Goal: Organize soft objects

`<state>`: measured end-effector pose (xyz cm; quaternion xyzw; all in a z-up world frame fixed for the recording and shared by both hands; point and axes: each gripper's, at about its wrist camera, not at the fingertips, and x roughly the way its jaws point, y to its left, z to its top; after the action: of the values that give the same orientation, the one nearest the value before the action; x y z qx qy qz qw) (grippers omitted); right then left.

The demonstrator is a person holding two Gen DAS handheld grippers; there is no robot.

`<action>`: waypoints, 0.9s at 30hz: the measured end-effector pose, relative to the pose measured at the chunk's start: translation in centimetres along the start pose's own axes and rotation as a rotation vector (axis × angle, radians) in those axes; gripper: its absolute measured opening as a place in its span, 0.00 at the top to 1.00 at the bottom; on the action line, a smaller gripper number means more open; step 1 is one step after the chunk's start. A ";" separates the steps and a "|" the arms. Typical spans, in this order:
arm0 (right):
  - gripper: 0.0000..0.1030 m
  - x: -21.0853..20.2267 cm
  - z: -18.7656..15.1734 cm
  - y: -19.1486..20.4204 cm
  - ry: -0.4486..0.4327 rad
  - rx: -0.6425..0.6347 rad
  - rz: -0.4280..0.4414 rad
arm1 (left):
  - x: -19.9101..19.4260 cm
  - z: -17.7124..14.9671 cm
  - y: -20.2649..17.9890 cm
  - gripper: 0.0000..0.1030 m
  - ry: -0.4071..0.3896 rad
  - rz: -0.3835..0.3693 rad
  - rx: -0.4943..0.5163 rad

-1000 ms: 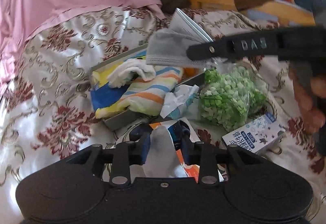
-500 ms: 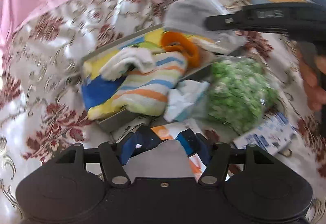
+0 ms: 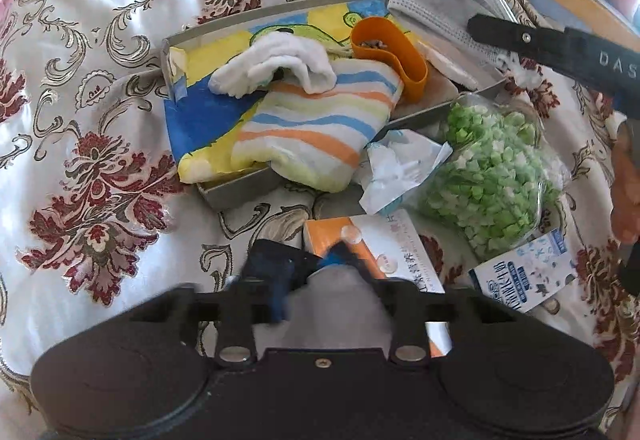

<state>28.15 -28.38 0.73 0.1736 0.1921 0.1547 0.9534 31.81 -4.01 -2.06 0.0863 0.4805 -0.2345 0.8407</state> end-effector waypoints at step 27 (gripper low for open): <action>0.87 7.4 1.9 -5.3 0.080 0.203 -0.011 | -2.8 14.3 0.5 0.87 -0.493 0.111 -0.269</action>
<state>36.69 -30.93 -2.02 0.2622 0.2454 0.1361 0.9233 41.80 -8.02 7.81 -0.0594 0.2829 -0.1362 0.9476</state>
